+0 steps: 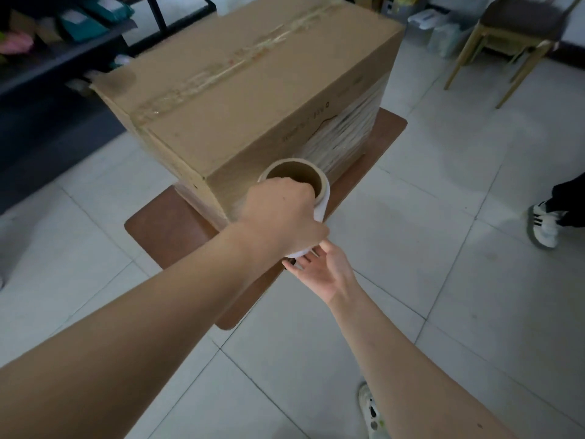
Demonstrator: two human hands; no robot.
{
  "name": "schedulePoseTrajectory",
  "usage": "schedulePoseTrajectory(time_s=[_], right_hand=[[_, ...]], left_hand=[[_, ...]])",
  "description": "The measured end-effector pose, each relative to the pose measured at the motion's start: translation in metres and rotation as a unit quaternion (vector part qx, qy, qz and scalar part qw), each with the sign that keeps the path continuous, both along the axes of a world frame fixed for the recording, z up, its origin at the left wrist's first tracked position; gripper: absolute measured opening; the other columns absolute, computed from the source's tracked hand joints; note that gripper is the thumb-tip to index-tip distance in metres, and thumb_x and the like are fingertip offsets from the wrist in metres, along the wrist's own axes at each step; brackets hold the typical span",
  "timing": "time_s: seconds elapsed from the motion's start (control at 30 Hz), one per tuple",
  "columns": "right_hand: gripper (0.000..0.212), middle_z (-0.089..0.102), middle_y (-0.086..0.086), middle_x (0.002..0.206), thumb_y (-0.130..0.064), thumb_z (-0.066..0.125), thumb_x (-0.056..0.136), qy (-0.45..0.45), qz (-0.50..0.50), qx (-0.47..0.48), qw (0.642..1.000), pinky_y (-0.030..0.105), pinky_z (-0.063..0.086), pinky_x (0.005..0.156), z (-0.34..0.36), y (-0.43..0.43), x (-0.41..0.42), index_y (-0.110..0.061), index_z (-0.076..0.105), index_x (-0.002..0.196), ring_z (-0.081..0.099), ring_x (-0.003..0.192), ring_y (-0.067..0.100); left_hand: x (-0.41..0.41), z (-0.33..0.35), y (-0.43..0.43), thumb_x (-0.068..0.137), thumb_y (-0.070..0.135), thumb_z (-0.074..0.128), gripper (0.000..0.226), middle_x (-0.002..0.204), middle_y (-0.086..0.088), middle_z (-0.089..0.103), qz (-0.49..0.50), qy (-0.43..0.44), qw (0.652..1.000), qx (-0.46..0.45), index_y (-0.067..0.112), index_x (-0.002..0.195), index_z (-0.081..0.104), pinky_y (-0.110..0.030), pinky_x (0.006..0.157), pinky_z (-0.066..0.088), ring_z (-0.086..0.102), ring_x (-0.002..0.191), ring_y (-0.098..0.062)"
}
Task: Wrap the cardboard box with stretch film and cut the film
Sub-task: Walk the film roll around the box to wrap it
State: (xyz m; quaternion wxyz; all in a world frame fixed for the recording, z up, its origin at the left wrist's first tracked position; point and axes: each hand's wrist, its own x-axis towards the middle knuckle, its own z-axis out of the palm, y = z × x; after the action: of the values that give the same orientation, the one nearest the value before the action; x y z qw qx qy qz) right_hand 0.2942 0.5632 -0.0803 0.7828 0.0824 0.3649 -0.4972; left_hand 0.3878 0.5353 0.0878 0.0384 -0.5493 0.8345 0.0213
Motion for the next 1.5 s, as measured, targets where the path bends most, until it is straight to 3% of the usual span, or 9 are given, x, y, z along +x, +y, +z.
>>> schedulePoseTrajectory(time_s=[0.17, 0.4, 0.6, 0.7, 0.77, 0.83, 1.1, 1.27, 1.5], right_hand=[[0.042, 0.062, 0.01, 0.12, -0.03, 0.049, 0.099, -0.017, -0.062, -0.012, 0.998, 0.057, 0.027, 0.112, -0.002, 0.026, 0.031, -0.01, 0.048, 0.136, 0.046, 0.131, 0.028], [0.026, 0.064, 0.002, 0.122, -0.011, 0.05, 0.097, 0.035, -0.037, -0.06, 0.997, 0.055, 0.034, 0.107, -0.006, 0.052, 0.05, -0.021, 0.06, 0.119, 0.056, 0.119, 0.015], [0.041, 0.06, 0.004, 0.133, -0.007, 0.052, 0.094, 0.066, -0.006, -0.044, 0.997, 0.056, 0.04, 0.104, 0.001, 0.059, 0.053, -0.019, 0.053, 0.133, 0.053, 0.126, 0.018], [0.037, 0.059, 0.011, 0.132, -0.022, 0.051, 0.095, 0.044, -0.009, -0.006, 0.999, 0.062, 0.033, 0.107, 0.018, 0.055, 0.046, -0.012, 0.053, 0.13, 0.053, 0.126, 0.026], [0.051, 0.056, 0.012, 0.131, -0.046, 0.053, 0.093, 0.045, 0.012, 0.017, 0.999, 0.064, 0.032, 0.106, 0.026, 0.048, 0.043, -0.012, 0.05, 0.131, 0.05, 0.128, 0.03], [0.061, 0.057, 0.011, 0.128, -0.057, 0.058, 0.087, 0.063, 0.048, 0.027, 0.997, 0.065, 0.035, 0.103, 0.029, 0.042, 0.042, -0.018, 0.048, 0.133, 0.052, 0.126, 0.03], [0.055, 0.051, 0.015, 0.13, -0.048, 0.053, 0.093, 0.005, 0.032, 0.035, 0.999, 0.067, 0.034, 0.102, 0.032, 0.048, 0.049, -0.02, 0.042, 0.139, 0.046, 0.132, 0.031], [0.032, 0.056, 0.014, 0.117, -0.034, 0.056, 0.095, 0.003, 0.05, 0.018, 0.999, 0.068, 0.035, 0.102, 0.028, 0.05, 0.04, -0.014, 0.052, 0.119, 0.052, 0.121, 0.031], [0.039, 0.061, 0.014, 0.129, -0.014, 0.063, 0.087, -0.007, 0.087, 0.006, 0.996, 0.067, 0.032, 0.104, 0.018, 0.051, 0.03, -0.005, 0.057, 0.125, 0.055, 0.122, 0.029]], left_hand=[[0.006, 0.002, -0.006, 0.089, 0.064, 0.036, 0.062, 0.05, 0.002, 0.039, 0.02, 0.027, 0.999, -0.023, 0.015, 0.052, 0.041, -0.023, 0.045, 0.031, 0.037, 0.044, -0.015], [0.024, -0.01, 0.01, 0.09, 0.036, 0.05, 0.038, 0.051, 0.002, 0.035, -0.026, 0.008, 0.998, -0.064, 0.014, 0.061, 0.037, -0.024, 0.045, 0.03, 0.035, 0.044, -0.018], [0.035, -0.01, 0.028, 0.094, 0.034, 0.044, 0.027, 0.05, 0.001, 0.036, -0.087, -0.064, 0.987, -0.117, 0.008, 0.087, 0.04, -0.023, 0.043, 0.019, 0.031, 0.04, -0.016], [0.035, -0.006, 0.028, 0.094, 0.037, 0.042, 0.03, 0.053, 0.001, 0.039, -0.075, -0.081, 0.99, -0.09, 0.008, 0.099, 0.047, -0.024, 0.043, 0.019, 0.034, 0.041, -0.016], [0.033, -0.003, 0.027, 0.093, 0.041, 0.043, 0.035, 0.056, 0.001, 0.043, -0.051, -0.074, 0.994, -0.064, 0.008, 0.102, 0.049, -0.024, 0.044, 0.021, 0.039, 0.045, -0.017], [0.032, -0.001, 0.026, 0.089, 0.046, 0.045, 0.037, 0.06, 0.001, 0.047, -0.023, -0.057, 0.998, -0.03, 0.01, 0.095, 0.049, -0.024, 0.045, 0.024, 0.044, 0.05, -0.017], [0.029, 0.009, 0.021, 0.086, 0.058, 0.045, 0.057, 0.048, 0.001, 0.04, 0.071, 0.005, 0.997, 0.031, 0.013, 0.051, 0.039, -0.025, 0.045, 0.03, 0.04, 0.043, -0.016], [0.033, -0.001, 0.017, 0.083, 0.038, 0.059, 0.052, 0.049, -0.002, 0.027, 0.097, 0.15, 0.983, 0.036, 0.014, 0.051, 0.026, -0.026, 0.043, 0.02, 0.024, 0.043, -0.019], [0.045, -0.004, 0.024, 0.081, 0.037, 0.061, 0.044, 0.055, -0.005, 0.03, 0.064, 0.122, 0.989, 0.046, 0.013, 0.057, 0.034, -0.029, 0.046, 0.024, 0.028, 0.048, -0.02]])
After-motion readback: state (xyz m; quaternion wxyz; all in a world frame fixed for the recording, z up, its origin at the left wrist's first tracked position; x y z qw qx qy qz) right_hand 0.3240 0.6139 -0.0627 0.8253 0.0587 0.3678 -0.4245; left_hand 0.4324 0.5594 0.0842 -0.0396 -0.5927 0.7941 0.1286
